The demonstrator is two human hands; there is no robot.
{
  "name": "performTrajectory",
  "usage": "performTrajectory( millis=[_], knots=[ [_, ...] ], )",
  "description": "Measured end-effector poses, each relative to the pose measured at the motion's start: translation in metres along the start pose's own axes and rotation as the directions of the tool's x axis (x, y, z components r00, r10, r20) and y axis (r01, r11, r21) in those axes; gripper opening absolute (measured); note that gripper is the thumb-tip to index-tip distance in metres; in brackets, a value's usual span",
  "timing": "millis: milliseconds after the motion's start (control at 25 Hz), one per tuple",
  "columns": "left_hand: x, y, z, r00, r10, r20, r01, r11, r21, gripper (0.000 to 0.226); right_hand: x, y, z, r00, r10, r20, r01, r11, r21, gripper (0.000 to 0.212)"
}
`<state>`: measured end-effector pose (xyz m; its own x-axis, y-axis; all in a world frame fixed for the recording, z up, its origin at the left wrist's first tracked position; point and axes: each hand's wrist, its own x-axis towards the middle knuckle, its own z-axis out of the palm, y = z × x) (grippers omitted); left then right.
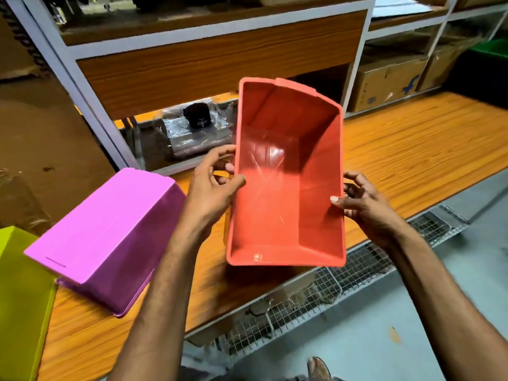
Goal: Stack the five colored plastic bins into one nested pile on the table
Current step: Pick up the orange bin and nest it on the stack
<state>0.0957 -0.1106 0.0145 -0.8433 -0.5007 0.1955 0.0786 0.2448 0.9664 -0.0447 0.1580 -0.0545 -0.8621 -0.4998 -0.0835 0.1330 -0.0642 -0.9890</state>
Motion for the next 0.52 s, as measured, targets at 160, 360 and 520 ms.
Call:
performTrajectory(
  millis=[160,360,520],
  knots=[
    [0.006,-0.014,0.003,0.973,-0.192,0.128,0.202,0.977,-0.069,0.041,-0.026,-0.022,-0.018,0.995,0.049,-0.087,-0.044,0.997,0.057,0.066],
    [0.008,-0.013,0.064,0.814,-0.431,0.39,0.513,0.848,-0.132,0.005,-0.076,-0.049,-0.065,0.947,0.241,-0.213,-0.197,0.958,0.208,0.028],
    [-0.001,0.001,0.136,0.757,-0.432,0.49,0.544,0.832,-0.107,0.007,-0.127,-0.054,-0.12,0.916,0.277,-0.289,-0.2,0.942,0.269,0.038]
  ],
)
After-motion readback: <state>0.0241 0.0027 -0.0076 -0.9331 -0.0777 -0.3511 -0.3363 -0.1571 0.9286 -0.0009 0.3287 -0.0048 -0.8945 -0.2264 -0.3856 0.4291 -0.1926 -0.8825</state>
